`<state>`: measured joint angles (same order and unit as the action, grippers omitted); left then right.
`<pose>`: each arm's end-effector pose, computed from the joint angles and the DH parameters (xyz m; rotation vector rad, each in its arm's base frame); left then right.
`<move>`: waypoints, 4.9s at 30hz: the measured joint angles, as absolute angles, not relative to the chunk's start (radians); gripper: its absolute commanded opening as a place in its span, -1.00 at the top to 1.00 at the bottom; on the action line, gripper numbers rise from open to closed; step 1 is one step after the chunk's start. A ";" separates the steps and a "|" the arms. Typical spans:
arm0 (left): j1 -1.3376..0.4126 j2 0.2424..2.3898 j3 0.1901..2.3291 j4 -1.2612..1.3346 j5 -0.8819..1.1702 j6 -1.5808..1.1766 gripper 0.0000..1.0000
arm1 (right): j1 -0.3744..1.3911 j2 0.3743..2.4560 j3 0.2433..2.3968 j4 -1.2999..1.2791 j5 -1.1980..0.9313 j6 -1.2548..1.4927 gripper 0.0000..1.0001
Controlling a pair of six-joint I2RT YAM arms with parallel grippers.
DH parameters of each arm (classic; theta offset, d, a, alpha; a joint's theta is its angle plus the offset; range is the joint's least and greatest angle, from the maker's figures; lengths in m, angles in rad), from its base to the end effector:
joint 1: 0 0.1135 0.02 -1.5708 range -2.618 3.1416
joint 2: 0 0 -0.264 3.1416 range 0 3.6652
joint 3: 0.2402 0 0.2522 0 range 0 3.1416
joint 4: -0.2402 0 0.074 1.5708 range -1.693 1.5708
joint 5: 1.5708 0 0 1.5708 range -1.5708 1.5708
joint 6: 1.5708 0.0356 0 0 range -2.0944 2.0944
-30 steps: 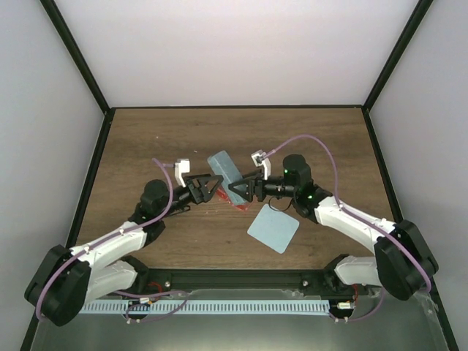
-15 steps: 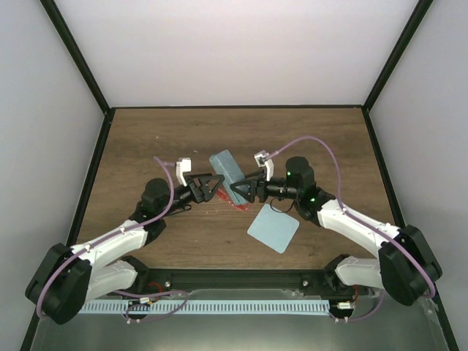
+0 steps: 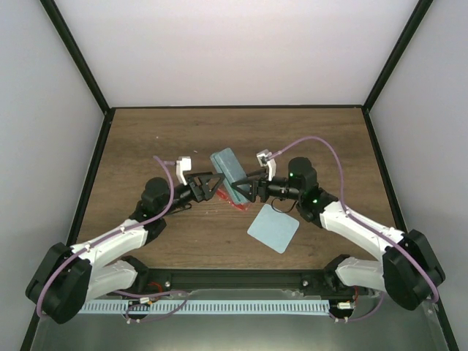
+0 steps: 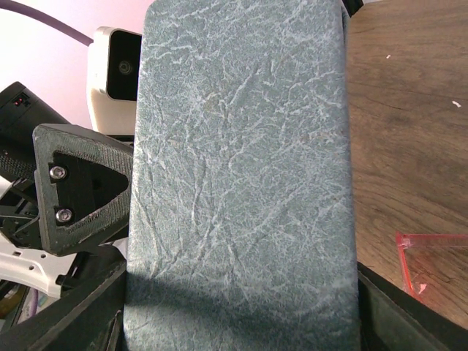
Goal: Organize the sunglasses
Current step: Open the sunglasses case, then place the sunglasses case at the center of the board.
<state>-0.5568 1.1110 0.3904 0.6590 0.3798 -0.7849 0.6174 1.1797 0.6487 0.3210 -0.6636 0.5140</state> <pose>0.1911 -0.1345 0.2269 0.1168 1.8008 -1.3054 0.1999 0.1688 0.2640 -0.6236 1.8590 1.3687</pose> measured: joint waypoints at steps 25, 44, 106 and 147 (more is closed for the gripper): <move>-0.557 1.150 0.399 0.683 0.399 -0.792 -0.98 | 0.616 1.131 0.638 0.275 -0.630 0.513 -0.05; -0.557 1.180 0.412 0.693 0.402 -0.805 -0.99 | 0.606 1.100 0.638 0.245 -0.613 0.507 -0.05; -0.530 0.582 0.339 0.051 -0.385 -0.821 -0.96 | 0.729 1.773 0.896 0.376 -0.867 0.631 -0.11; -0.530 0.719 0.339 0.098 -0.307 -0.811 -0.93 | 0.728 1.835 1.047 0.009 -0.723 0.460 -0.80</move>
